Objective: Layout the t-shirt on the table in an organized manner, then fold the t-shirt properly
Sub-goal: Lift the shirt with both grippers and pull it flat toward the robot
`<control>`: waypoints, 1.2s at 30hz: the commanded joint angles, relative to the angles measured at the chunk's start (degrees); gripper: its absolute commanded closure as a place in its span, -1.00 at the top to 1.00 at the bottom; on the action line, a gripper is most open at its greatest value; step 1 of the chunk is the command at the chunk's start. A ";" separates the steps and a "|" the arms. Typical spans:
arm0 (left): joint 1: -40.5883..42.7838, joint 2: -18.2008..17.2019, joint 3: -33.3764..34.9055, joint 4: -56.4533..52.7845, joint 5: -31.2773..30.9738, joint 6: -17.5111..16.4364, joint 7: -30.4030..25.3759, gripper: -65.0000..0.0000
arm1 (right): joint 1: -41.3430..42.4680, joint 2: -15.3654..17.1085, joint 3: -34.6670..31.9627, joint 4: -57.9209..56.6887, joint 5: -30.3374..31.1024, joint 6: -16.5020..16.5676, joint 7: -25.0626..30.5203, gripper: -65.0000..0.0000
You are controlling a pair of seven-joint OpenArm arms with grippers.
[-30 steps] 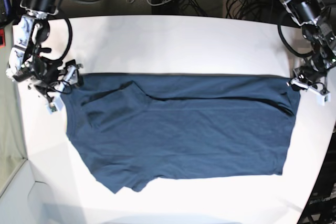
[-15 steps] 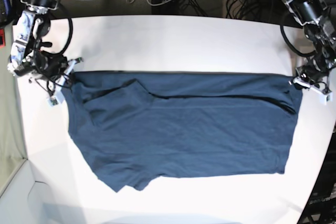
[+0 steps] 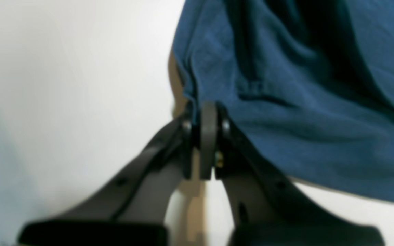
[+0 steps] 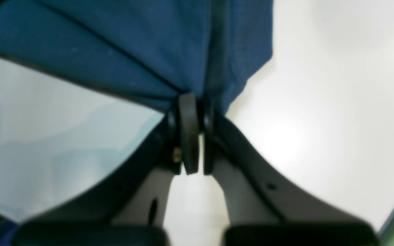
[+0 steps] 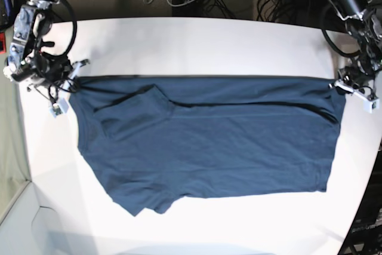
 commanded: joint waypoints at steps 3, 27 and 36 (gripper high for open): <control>1.96 -0.77 -0.14 6.57 -0.77 -0.30 -1.23 -1.00 | -1.19 0.82 0.36 5.24 0.73 -0.23 0.67 -1.00; -3.41 0.11 -0.05 16.33 -0.77 -0.38 -1.23 -1.00 | 6.37 1.61 -0.08 14.82 0.56 -0.23 -5.83 -1.00; -9.12 -1.47 -0.32 11.67 -0.77 -0.38 4.83 -1.00 | 10.41 1.96 -0.08 11.48 0.65 -0.23 -9.70 -1.00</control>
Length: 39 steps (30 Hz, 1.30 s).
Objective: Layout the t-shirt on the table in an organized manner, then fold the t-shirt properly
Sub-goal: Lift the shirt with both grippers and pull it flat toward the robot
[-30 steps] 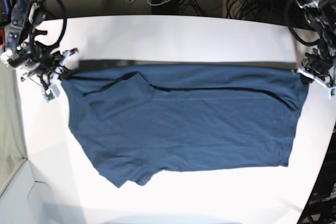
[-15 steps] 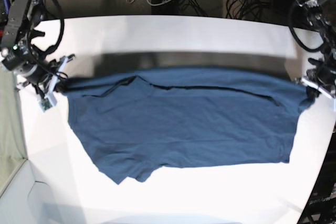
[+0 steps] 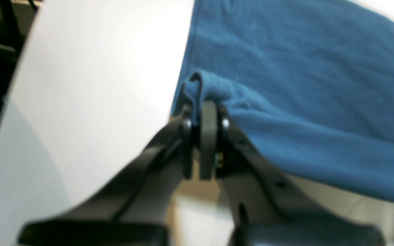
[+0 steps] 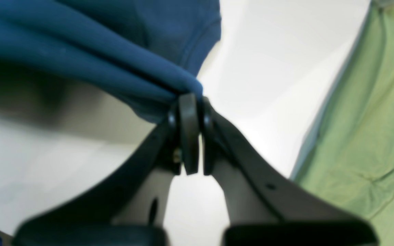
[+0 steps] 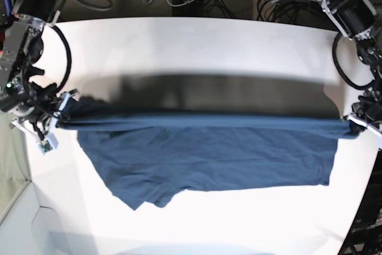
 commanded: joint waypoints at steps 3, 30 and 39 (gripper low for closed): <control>-0.71 -1.12 -0.25 1.86 -0.47 0.23 -0.63 -1.00 | -0.37 1.00 0.51 1.12 -0.12 -0.23 1.08 -1.00; 18.72 2.66 -6.76 5.02 -0.47 0.23 -0.54 -1.00 | -28.77 -2.52 0.16 9.30 0.06 -0.23 10.31 -1.00; 21.71 4.68 -6.67 5.20 -0.47 0.23 -0.54 -1.00 | -33.95 -2.52 0.60 9.30 0.06 -0.23 14.79 -1.00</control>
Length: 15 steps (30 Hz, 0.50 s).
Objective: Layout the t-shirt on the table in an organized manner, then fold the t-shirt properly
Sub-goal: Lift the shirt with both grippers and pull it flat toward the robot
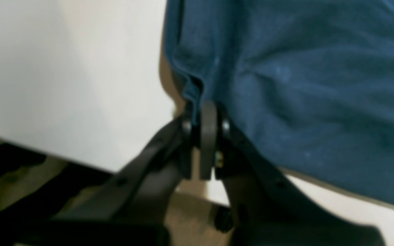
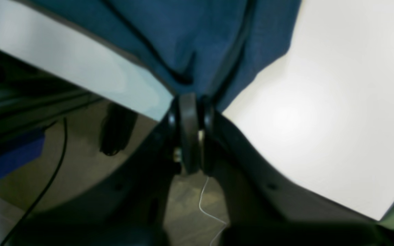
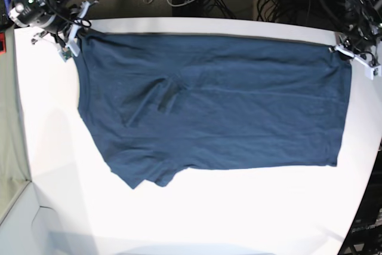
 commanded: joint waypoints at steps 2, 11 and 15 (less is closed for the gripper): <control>0.82 -0.54 -0.26 2.21 -0.49 0.05 -0.67 -1.00 | -0.12 0.87 0.52 1.01 0.71 -0.21 1.02 -1.00; 3.11 -0.28 -0.18 4.32 -0.49 0.05 -0.67 -1.00 | -1.53 0.61 2.27 0.93 0.71 -0.21 1.37 -1.00; 3.20 -0.45 -0.26 4.32 -0.40 0.05 -0.67 -1.00 | -1.61 0.61 2.36 0.93 0.62 -0.21 1.20 -1.00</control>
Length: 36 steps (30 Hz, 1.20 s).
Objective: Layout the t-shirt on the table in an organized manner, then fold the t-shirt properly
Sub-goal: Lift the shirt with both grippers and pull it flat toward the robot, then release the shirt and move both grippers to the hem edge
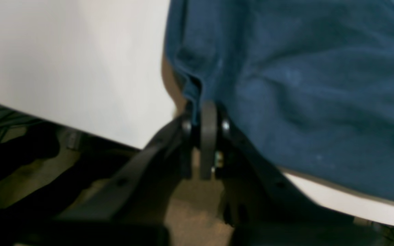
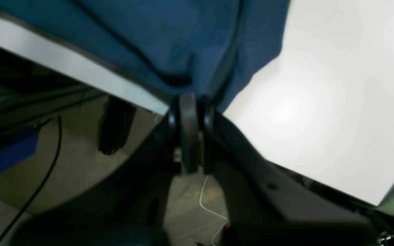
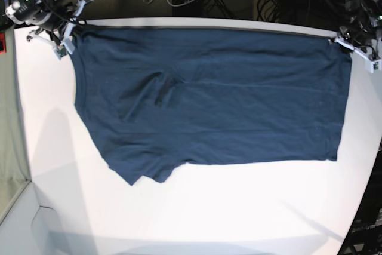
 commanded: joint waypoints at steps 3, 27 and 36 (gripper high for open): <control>-0.26 -1.02 -0.18 0.89 -0.18 0.05 1.07 -0.94 | -0.19 0.54 0.50 0.93 0.54 -0.21 0.56 -0.93; -7.03 -3.92 -6.33 7.04 -0.36 0.05 7.22 0.46 | 10.62 2.65 11.49 0.66 0.45 -0.21 -3.57 0.14; -19.77 -3.92 -8.35 4.32 0.08 0.76 7.13 0.46 | 34.97 2.56 -2.84 -5.49 0.36 -0.21 -5.94 0.14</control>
